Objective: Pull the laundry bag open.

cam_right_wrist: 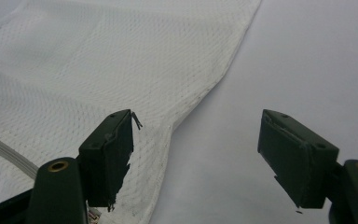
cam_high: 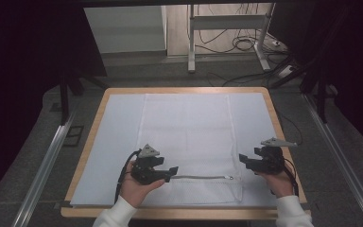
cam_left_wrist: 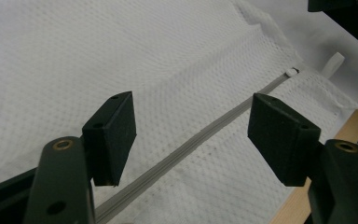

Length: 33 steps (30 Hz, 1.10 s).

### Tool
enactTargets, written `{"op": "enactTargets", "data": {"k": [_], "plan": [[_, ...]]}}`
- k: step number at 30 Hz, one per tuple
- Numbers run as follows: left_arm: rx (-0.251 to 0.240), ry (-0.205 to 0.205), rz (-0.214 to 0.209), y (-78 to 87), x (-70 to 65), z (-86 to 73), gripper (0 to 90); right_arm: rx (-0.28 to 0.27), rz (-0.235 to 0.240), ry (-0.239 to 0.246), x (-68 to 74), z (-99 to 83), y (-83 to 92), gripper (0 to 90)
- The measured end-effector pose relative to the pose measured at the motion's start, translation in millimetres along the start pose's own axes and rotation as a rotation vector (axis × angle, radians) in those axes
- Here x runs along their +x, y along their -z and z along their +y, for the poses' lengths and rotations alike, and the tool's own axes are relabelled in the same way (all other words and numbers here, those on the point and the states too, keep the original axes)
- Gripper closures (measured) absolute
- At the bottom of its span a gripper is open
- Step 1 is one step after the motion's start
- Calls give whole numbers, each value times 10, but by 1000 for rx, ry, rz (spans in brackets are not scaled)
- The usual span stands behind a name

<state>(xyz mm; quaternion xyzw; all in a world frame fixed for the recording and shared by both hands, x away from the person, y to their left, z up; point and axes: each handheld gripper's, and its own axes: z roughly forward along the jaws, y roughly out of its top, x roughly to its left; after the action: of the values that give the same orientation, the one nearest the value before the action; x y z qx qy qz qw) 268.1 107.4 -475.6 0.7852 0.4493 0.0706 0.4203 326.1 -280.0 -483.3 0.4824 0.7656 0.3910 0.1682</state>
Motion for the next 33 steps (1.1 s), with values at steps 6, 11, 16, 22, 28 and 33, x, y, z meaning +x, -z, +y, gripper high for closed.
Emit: {"op": "enactTargets", "data": {"k": [6,11,16,22,28,33], "plan": [[9,1,-5,-48,-27,33,324,-3,-6,4,-2,-4,1,264],[29,-31,-16,-119,-119,61,326,1,-6,9,8,-8,-8,263],[50,-56,-30,-208,-192,103,324,-1,-20,13,8,-5,-13,255],[63,-64,-39,-300,-274,147,332,3,-19,21,22,-2,-27,253],[80,-67,-53,-420,-363,208,348,11,-16,22,43,-4,-52,251],[94,-67,-69,-535,-465,264,366,17,-17,28,50,-6,-59,251]]}}
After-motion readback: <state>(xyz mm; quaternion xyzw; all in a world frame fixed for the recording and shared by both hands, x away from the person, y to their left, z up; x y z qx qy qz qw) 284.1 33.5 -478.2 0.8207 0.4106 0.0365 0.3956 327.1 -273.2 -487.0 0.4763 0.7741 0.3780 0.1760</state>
